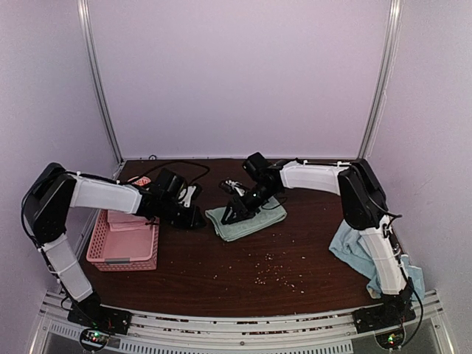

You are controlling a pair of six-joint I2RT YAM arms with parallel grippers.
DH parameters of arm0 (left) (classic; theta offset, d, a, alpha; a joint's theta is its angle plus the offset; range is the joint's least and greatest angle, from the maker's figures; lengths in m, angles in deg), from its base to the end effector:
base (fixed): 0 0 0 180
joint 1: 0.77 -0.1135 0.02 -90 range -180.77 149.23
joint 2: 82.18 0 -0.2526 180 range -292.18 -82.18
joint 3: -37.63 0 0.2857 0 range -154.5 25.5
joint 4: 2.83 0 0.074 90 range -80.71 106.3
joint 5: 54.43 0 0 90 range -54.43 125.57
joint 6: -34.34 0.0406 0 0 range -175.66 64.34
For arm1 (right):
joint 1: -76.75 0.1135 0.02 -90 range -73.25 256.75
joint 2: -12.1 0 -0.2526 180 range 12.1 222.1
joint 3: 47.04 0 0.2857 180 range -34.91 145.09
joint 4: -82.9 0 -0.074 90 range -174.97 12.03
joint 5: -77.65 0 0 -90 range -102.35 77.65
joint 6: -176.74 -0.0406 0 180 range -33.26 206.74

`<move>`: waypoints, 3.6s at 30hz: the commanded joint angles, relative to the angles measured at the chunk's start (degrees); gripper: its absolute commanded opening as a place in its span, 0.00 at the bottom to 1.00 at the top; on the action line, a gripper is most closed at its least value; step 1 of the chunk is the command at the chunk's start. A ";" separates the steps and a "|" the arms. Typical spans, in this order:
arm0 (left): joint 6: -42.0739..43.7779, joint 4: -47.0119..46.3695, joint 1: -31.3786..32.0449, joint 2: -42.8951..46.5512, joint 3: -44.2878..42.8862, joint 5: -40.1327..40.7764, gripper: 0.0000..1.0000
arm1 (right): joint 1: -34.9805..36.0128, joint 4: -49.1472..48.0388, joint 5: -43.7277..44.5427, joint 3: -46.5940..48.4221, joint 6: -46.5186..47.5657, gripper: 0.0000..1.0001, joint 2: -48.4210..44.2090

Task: Roll the towels
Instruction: Fold the towel at the center of the board, then rotate the towel at the center of the board.

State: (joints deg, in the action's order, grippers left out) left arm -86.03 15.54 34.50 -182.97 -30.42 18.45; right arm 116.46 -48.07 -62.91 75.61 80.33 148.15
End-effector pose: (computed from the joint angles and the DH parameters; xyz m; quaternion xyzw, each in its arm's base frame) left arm 0.3021 -0.2283 0.1193 0.0894 0.9295 -0.2964 0.2006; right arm 0.3846 0.3602 0.1341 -0.3491 0.8122 0.4660 0.0358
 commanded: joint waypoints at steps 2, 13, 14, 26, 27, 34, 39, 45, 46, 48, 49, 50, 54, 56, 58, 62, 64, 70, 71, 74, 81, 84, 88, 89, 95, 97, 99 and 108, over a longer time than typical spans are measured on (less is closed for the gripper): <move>2.07 7.14 0.24 6.93 -1.93 4.61 0.09 | -4.74 1.70 1.61 -1.87 3.73 0.41 -8.43; 4.71 5.30 2.68 -6.51 -19.61 -4.09 0.09 | -13.06 1.53 17.44 0.93 8.76 0.33 -5.56; 4.35 5.07 2.82 -7.70 -20.42 -4.47 0.09 | -13.14 1.52 17.53 0.96 9.19 0.31 -5.08; 3.11 5.35 3.44 -14.13 -14.93 -0.75 0.08 | -15.00 1.47 25.44 -3.10 9.35 0.25 0.17; 3.46 6.15 3.42 -14.02 -14.82 0.44 0.08 | -15.15 1.42 25.97 -4.31 9.43 0.25 -0.13; 5.60 8.88 2.68 -14.94 -17.29 4.72 0.08 | -15.03 0.95 24.28 -15.86 10.13 0.24 -6.03; 9.17 12.35 -0.42 -20.21 -25.00 6.58 0.08 | -13.34 2.53 21.20 -25.59 11.64 0.24 -13.47; 14.94 14.89 -1.98 -21.09 -35.39 3.30 0.10 | -11.08 10.88 10.35 -26.83 17.78 0.27 -20.28; 15.51 15.07 -2.04 -20.59 -36.35 2.18 0.10 | -11.32 11.72 9.42 -25.82 18.21 0.28 -21.33; 15.48 15.03 -2.04 -19.24 -37.39 0.27 0.11 | -12.01 12.45 9.11 -23.44 18.49 0.31 -22.99; 15.04 14.59 -2.00 -18.78 -37.45 -0.58 0.11 | -12.40 12.54 9.48 -21.60 18.65 0.32 -23.41; 14.40 14.07 -1.96 -18.52 -37.38 -1.34 0.11 | -12.71 12.50 10.27 -20.18 18.78 0.32 -23.54; 11.36 10.35 -1.05 -19.55 -37.01 -3.71 0.11 | -13.07 10.44 15.16 -15.36 18.84 0.32 -21.24; 10.41 9.77 -0.46 -21.54 -38.46 -3.91 0.11 | -13.16 9.65 15.65 -13.90 18.60 0.32 -19.29; 10.01 9.74 0.21 -23.78 -40.03 -3.69 0.10 | -13.16 9.87 15.53 -12.75 18.37 0.30 -17.28; 8.94 8.27 1.02 -27.24 -40.12 -3.27 0.09 | -13.15 9.14 16.14 -14.55 19.01 0.29 -16.48; 8.16 6.76 1.14 -28.81 -39.39 -3.73 0.09 | -13.16 7.98 18.65 -17.10 19.80 0.29 -16.75; 7.47 5.41 1.21 -34.92 -41.32 -3.36 0.09 | -13.17 4.73 26.44 -26.12 20.83 0.28 -17.02; 7.49 5.37 1.19 -35.86 -42.18 -3.30 0.09 | -13.10 4.37 26.25 -27.62 20.87 0.28 -17.31; 7.99 5.59 1.19 -38.63 -45.73 -2.72 0.09 | -12.24 5.13 24.20 -30.16 21.78 0.27 -17.41; 10.19 5.12 1.18 -44.24 -55.86 -6.52 0.11 | -7.96 10.90 9.73 -32.61 25.47 0.27 -19.43; 10.97 3.48 1.20 -41.93 -56.49 -7.70 0.13 | -7.45 12.96 4.63 -32.05 26.99 0.30 -21.67; 12.10 3.16 1.20 -36.23 -55.62 -7.94 0.15 | -8.64 15.23 4.38 -29.74 27.42 0.33 -23.75; 12.17 3.04 1.16 -34.33 -54.59 -7.99 0.15 | -9.33 15.83 4.30 -29.41 27.49 0.34 -24.02; 11.28 1.97 1.77 -21.98 -40.34 -8.32 0.15 | -13.72 15.97 5.19 -27.20 27.95 0.34 -26.28; 11.33 1.11 2.85 -18.42 -34.46 -9.05 0.12 | -14.86 15.40 7.12 -24.58 27.32 0.34 -26.81; 12.02 0.49 4.73 -15.28 -28.84 -9.69 0.09 | -15.41 13.65 11.09 -21.40 25.82 0.33 -27.41; 10.36 -4.74 11.66 -11.42 -12.78 -8.34 0.01 | -15.62 0.97 23.08 -8.99 17.96 0.30 -23.92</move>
State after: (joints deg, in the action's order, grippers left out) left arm -74.66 14.95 45.25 -194.12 -46.75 9.92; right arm 100.78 -40.59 -44.16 61.09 103.17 121.95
